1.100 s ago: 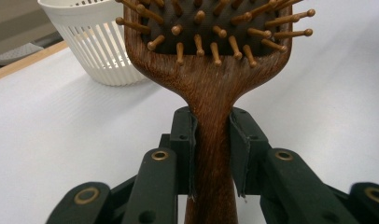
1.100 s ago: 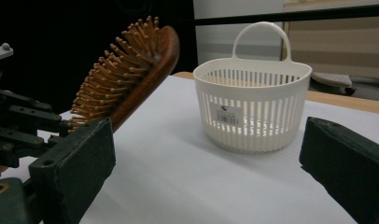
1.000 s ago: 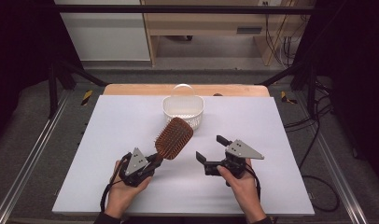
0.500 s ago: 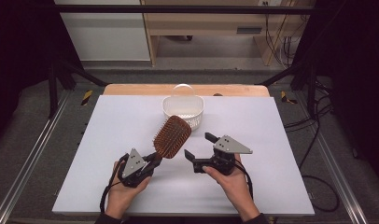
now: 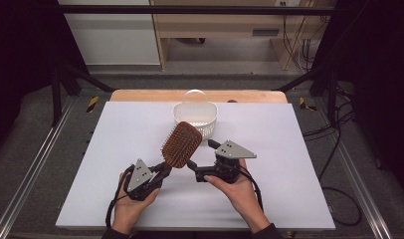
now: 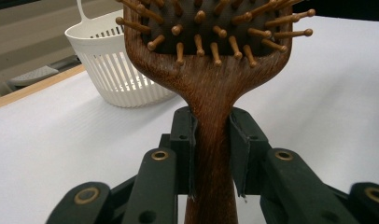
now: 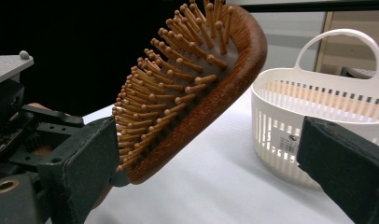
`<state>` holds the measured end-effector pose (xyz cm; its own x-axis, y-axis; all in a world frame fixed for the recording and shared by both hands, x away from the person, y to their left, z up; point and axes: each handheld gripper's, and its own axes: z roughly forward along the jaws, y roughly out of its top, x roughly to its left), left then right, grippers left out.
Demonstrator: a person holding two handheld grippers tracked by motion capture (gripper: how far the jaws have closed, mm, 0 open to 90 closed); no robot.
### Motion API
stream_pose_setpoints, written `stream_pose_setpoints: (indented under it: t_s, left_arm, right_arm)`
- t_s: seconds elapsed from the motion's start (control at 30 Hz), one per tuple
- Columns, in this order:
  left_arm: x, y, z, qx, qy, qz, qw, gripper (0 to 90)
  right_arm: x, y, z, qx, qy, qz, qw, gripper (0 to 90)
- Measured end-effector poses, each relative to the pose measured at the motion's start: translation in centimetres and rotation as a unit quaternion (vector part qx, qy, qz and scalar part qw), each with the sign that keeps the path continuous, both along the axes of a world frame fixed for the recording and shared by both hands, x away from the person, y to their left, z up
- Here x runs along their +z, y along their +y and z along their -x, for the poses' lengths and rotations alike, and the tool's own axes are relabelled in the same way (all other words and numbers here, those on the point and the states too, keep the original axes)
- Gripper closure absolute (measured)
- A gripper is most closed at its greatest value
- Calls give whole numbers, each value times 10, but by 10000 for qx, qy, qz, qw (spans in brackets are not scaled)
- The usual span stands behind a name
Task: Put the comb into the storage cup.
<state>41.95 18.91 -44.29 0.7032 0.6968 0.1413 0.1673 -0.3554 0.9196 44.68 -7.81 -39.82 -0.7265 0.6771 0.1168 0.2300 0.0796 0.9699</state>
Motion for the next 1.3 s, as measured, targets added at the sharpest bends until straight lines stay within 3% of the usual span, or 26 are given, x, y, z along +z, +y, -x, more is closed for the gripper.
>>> stream_pose_setpoints:
  t_s: [0.5, 0.73, 1.3]
  left_arm:
    - [2, 3, 3, 36, -103, 90, 9999, 726]
    - [0, 2, 2, 34, -107, 74, 9999, 726]
    - [1, 4, 4, 27, -179, 125, 9998, 726]
  right_arm:
    - [7, 11, -8, 139, 178, -114, 9997, 67]
    - [11, 14, -13, 234, 285, -309, 9988, 77]
    - [23, 29, -25, 423, 528, -530, 9963, 161]
